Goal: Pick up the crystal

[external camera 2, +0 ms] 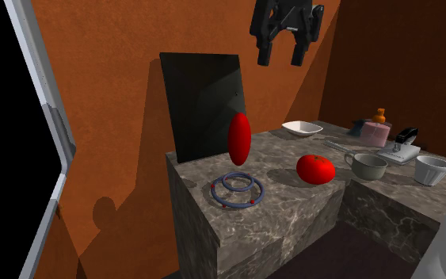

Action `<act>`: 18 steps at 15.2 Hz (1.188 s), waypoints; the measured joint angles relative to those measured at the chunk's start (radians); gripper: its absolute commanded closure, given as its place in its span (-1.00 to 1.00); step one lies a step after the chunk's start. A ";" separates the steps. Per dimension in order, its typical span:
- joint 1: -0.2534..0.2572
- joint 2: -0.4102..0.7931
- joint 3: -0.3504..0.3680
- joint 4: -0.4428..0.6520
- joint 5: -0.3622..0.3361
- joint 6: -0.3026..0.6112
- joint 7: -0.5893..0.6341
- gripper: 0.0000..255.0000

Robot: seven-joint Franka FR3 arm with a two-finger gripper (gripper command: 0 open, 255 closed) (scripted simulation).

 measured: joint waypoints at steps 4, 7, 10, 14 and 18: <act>-0.011 0.004 0.013 -0.062 -0.019 0.109 0.005 -1.00; -0.028 0.018 0.029 -0.136 -0.048 0.265 0.016 -1.00; -0.050 0.063 0.056 -0.195 -0.080 0.436 0.042 -1.00; -0.095 0.137 0.086 -0.256 -0.138 0.665 0.082 -1.00; -0.169 0.255 0.135 -0.265 -0.222 0.884 0.153 -1.00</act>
